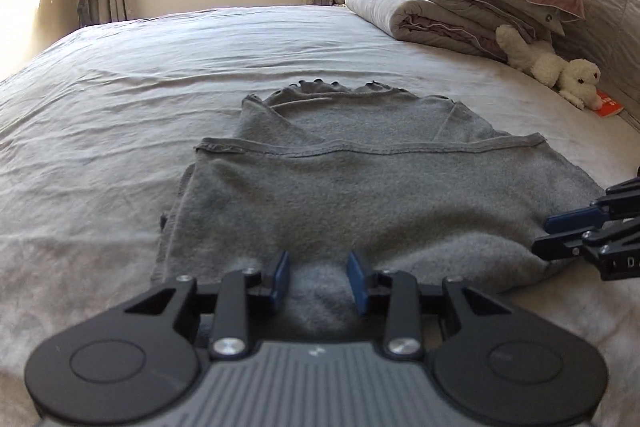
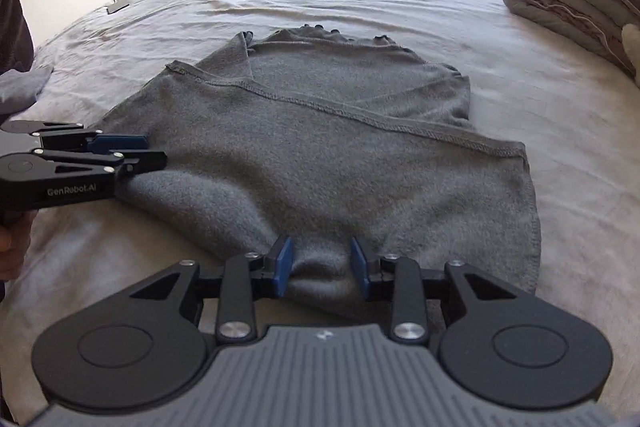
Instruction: Fold clothes
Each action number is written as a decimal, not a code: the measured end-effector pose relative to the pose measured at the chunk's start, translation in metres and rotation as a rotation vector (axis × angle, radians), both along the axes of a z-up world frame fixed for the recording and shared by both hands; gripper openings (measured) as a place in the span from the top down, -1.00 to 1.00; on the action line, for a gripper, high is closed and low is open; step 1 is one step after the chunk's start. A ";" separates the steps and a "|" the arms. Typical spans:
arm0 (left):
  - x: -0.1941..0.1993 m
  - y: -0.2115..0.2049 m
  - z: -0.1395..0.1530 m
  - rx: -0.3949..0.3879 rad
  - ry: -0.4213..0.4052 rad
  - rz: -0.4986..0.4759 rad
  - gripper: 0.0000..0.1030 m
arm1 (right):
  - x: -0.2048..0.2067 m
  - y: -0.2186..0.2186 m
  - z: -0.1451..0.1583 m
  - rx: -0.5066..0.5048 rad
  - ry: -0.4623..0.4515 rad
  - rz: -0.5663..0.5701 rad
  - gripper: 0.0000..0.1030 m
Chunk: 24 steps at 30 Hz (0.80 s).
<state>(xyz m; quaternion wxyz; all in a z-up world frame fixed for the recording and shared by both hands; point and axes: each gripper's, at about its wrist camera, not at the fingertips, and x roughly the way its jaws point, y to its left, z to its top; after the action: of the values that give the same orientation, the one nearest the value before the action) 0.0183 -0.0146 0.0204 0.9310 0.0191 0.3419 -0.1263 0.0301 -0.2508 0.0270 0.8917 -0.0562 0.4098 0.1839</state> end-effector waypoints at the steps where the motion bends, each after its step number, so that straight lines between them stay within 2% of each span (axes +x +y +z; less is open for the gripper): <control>1: 0.000 0.002 0.000 -0.003 0.001 0.002 0.32 | -0.001 -0.002 0.000 0.002 -0.001 0.001 0.33; 5: 0.004 0.013 0.002 -0.018 0.018 0.032 0.33 | -0.001 -0.026 0.002 0.055 0.022 -0.048 0.31; 9: 0.006 0.027 0.000 -0.028 0.028 0.040 0.38 | -0.006 -0.052 0.003 0.028 0.023 -0.123 0.36; 10: 0.005 0.029 0.000 -0.027 0.027 0.039 0.39 | -0.007 -0.060 0.003 0.032 0.030 -0.144 0.43; 12: 0.003 0.032 0.000 -0.023 0.025 0.038 0.39 | -0.007 -0.076 0.002 0.058 0.056 -0.188 0.33; 15: 0.002 0.039 0.001 -0.034 0.033 0.040 0.39 | -0.009 -0.096 0.002 0.070 0.088 -0.236 0.36; 17: 0.003 0.045 0.003 -0.049 0.046 0.048 0.42 | -0.011 -0.100 0.003 0.051 0.091 -0.244 0.21; 19: 0.003 0.049 0.010 -0.083 0.066 0.057 0.46 | -0.015 -0.101 0.004 0.019 0.087 -0.245 0.18; 21: -0.001 0.047 0.021 -0.126 0.061 0.044 0.29 | -0.019 -0.097 0.013 -0.016 0.027 -0.255 0.17; 22: -0.006 0.042 0.028 -0.141 0.025 0.023 0.27 | -0.022 -0.092 0.019 -0.029 -0.018 -0.254 0.16; 24: -0.009 0.025 0.035 -0.150 -0.015 -0.011 0.21 | -0.026 -0.076 0.035 0.001 -0.133 -0.209 0.16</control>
<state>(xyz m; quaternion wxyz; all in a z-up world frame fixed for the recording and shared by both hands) 0.0091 0.0108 0.0549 0.9316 -0.0482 0.3245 -0.1565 0.0041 -0.3266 0.0617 0.9311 -0.0248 0.3535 0.0862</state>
